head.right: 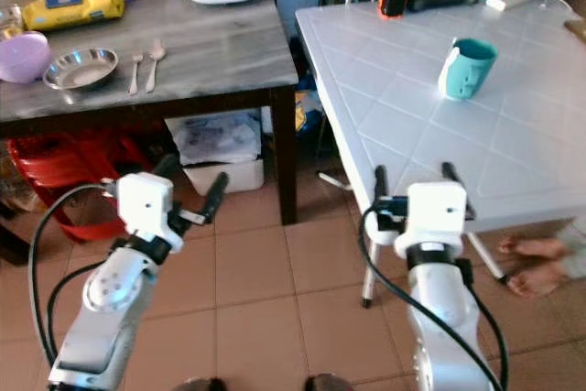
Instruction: Setting the table
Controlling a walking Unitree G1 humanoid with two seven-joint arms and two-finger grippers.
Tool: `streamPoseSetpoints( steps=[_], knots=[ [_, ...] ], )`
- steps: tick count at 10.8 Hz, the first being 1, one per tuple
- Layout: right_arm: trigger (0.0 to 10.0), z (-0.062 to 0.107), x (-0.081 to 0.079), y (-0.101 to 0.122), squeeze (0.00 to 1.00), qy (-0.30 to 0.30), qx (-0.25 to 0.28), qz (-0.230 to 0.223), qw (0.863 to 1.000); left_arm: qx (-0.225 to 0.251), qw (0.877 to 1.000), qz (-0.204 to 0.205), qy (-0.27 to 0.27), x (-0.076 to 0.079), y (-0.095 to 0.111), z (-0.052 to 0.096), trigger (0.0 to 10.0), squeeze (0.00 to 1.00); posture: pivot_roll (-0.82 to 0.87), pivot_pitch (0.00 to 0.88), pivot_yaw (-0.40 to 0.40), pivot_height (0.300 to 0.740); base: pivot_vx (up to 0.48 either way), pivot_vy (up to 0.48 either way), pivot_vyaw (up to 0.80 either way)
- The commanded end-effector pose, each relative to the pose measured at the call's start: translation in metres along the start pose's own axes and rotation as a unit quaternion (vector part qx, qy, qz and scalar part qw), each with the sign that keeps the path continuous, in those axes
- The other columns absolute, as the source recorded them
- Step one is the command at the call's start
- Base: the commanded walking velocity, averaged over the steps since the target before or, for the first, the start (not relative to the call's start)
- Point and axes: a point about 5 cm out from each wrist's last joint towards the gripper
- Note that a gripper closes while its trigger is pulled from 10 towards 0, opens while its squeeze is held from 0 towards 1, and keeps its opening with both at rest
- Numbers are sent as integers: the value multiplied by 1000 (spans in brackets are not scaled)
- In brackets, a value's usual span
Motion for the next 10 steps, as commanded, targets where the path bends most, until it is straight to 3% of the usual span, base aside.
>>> streamPoseSetpoints(
  steps=[1, 5, 10],
  knots=[
    [10000, 1, -3, 1, 0, 7, 4, 0, 1000, -7, 1000, -6, 2, -2, -2, 2, 10000, 0, -152, 159, 26, 740, 0, -240, 0],
    [10000, 2, -4, 0, 0, 8, 3, 0, 1000, -11, 1000, -10, 2, -3, -2, 1, 10000, 0, -150, 160, 32, 740, 0, -261, 0],
    [10000, 4, -5, -1, 0, 6, 1, -1, 1000, -14, 1000, -7, -5, 0, -3, -1, 10000, 0, -153, 167, 41, 740, 0, -278, 661]
  ],
)
Point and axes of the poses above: a point about 5 cm out from each wrist's last joint towards the gripper, its own z axis pointing back from the gripper into the wrist, its own y axis along the axis of the wrist's last joint, x = y × z, and after that the axes turned 7 degrees about z, right-handed
